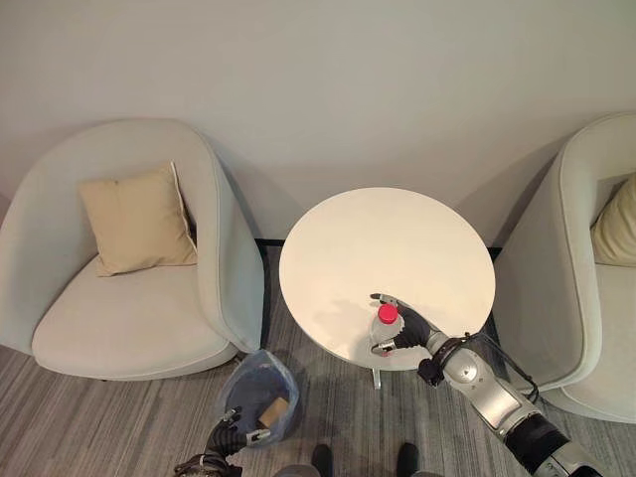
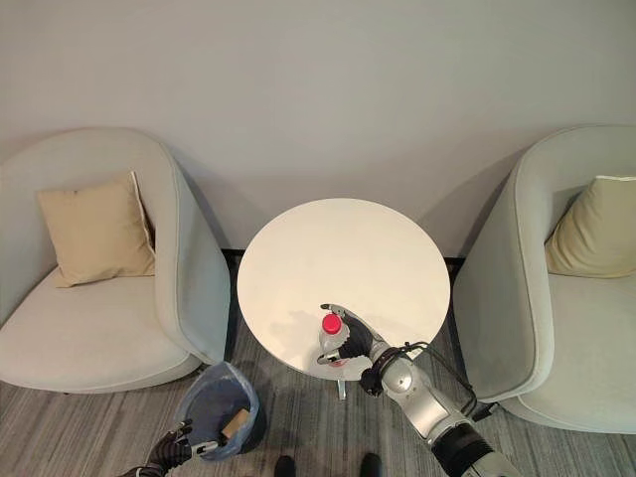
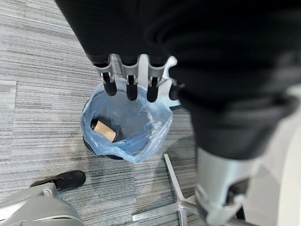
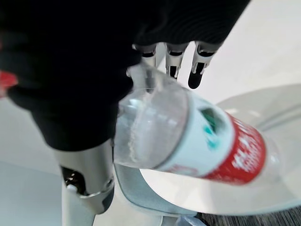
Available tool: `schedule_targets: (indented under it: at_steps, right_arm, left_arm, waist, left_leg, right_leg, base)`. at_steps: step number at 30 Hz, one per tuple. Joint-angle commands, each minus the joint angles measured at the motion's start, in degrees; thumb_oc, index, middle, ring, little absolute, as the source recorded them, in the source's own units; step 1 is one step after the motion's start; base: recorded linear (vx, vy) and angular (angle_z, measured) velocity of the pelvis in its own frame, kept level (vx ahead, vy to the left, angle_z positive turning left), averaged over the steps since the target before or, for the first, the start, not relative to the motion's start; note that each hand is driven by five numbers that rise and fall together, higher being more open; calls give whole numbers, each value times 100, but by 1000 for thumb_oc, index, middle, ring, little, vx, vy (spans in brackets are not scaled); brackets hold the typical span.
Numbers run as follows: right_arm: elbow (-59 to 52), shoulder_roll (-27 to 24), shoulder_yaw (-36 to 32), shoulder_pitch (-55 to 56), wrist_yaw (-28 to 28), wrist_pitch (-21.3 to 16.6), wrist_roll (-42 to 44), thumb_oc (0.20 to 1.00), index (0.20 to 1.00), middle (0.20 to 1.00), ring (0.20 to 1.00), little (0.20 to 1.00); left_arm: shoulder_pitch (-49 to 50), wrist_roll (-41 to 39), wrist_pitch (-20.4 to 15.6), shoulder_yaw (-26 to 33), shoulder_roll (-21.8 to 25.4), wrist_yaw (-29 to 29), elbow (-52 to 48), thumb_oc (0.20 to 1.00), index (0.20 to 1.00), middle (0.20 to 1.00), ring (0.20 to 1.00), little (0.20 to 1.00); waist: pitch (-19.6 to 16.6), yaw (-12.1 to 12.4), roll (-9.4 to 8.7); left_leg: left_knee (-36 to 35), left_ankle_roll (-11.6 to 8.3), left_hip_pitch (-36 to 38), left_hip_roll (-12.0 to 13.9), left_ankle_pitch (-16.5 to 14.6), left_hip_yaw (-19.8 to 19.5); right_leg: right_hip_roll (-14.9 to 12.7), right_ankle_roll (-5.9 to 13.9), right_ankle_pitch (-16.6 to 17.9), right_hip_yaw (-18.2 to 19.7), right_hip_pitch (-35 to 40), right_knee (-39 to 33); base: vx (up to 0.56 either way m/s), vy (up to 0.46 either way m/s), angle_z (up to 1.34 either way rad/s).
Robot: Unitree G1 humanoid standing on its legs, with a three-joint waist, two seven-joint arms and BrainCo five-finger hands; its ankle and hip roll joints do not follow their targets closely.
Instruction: Gather garbage on tea table into small bin, then transfer packed bag to large trash can.
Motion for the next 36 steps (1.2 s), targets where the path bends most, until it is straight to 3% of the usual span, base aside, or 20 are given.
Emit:
schedule_targets:
  at_steps: [1, 2, 10, 17, 24, 27, 28, 29, 33, 36]
  right_arm:
    - [216, 261, 137, -476, -196, -104, 161, 598, 598, 598, 598, 598]
    - [309, 327, 144, -570, -253, -101, 226, 200, 200, 200, 200, 200]
    - [169, 397, -176, -700, -471, -110, 763, 200, 200, 200, 200, 200]
    - [-1116, -61, -856, -228, -382, -265, 1049, 200, 200, 200, 200, 200]
    - [-1530, -174, -1013, -90, -471, -427, 1178, 200, 200, 200, 200, 200]
    - [-1560, -294, -1139, -4, -606, -436, 1104, 200, 200, 200, 200, 200]
    - [-1558, -352, -1207, 27, -670, -409, 1032, 200, 200, 200, 200, 200]
    - [-1567, -382, -1262, 51, -706, -402, 1015, 200, 200, 200, 200, 200]
    - [-1561, -408, -1372, 107, -747, -357, 1004, 200, 200, 200, 200, 200]
    - [-1524, -323, -1363, 93, -733, -324, 1015, 200, 200, 200, 200, 200]
  left_arm:
    - [-377, 79, -206, -124, 322, 74, 17, 1000, 1000, 1000, 1000, 1000]
    - [-383, 49, -211, -126, 326, 86, -4, 1000, 1000, 1000, 1000, 1000]
    - [-345, -112, -213, -60, 361, 152, -86, 1000, 1000, 1000, 1000, 1000]
    - [-155, -158, -156, 242, 370, 115, -51, 1000, 1000, 1000, 1000, 1000]
    - [-251, -333, -144, 203, 332, 139, -100, 1000, 1000, 1000, 1000, 1000]
    - [-374, -310, -159, 93, 269, 131, -139, 1000, 1000, 1000, 1000, 1000]
    - [-419, -286, -164, 67, 250, 122, -173, 1000, 1000, 1000, 1000, 1000]
    - [-446, -269, -157, 51, 242, 114, -182, 1000, 1000, 1000, 1000, 1000]
    - [-509, -170, -155, -15, 222, 88, -176, 1000, 1000, 1000, 1000, 1000]
    - [-489, -144, -178, -20, 214, 74, -155, 1000, 1000, 1000, 1000, 1000]
  waist:
    - [52, 121, -261]
    - [69, 141, -251]
    - [143, 221, -200]
    - [9, 205, -272]
    - [261, 308, -249]
    - [399, 279, -266]
    - [396, 229, -264]
    - [385, 188, -268]
    - [390, 110, -246]
    - [407, 118, -267]
  left_leg:
    - [243, -281, -134, 63, -497, 25]
    - [247, -280, -153, 58, -490, 17]
    - [214, -292, -252, 47, -424, -55]
    - [240, -317, -133, 112, -445, -127]
    - [549, -522, -739, 154, -234, -447]
    - [915, -517, -1108, 280, -228, -55]
    - [962, -477, -1151, 400, -209, 372]
    - [996, -522, -1114, 471, -314, 563]
    - [1043, -495, -1078, 566, -367, 994]
    - [1158, -435, -1104, 518, -511, 1006]
  right_leg:
    - [-252, 312, -1041, -93, 195, 359]
    - [-253, 312, -1034, -96, 178, 360]
    - [-262, 306, -1010, -164, 120, 319]
    - [-255, 262, -1141, -278, 267, 472]
    - [-218, 134, -1214, -725, 63, 501]
    - [-331, 117, -1229, -1172, 36, 477]
    - [-378, 130, -1217, -1370, 38, 477]
    - [-398, 151, -1314, -1422, 96, 492]
    - [-496, 178, -1298, -1653, 114, 540]
    - [-611, 263, -1254, -1659, 160, 556]
  base:
    - [-29, 18, 7]
    - [-34, 14, 7]
    - [-32, 8, 10]
    - [-12, -42, 6]
    - [-131, -60, 33]
    - [-99, 15, 76]
    - [43, 57, 125]
    - [68, 44, 144]
    - [62, 115, 69]
    - [124, 214, 36]
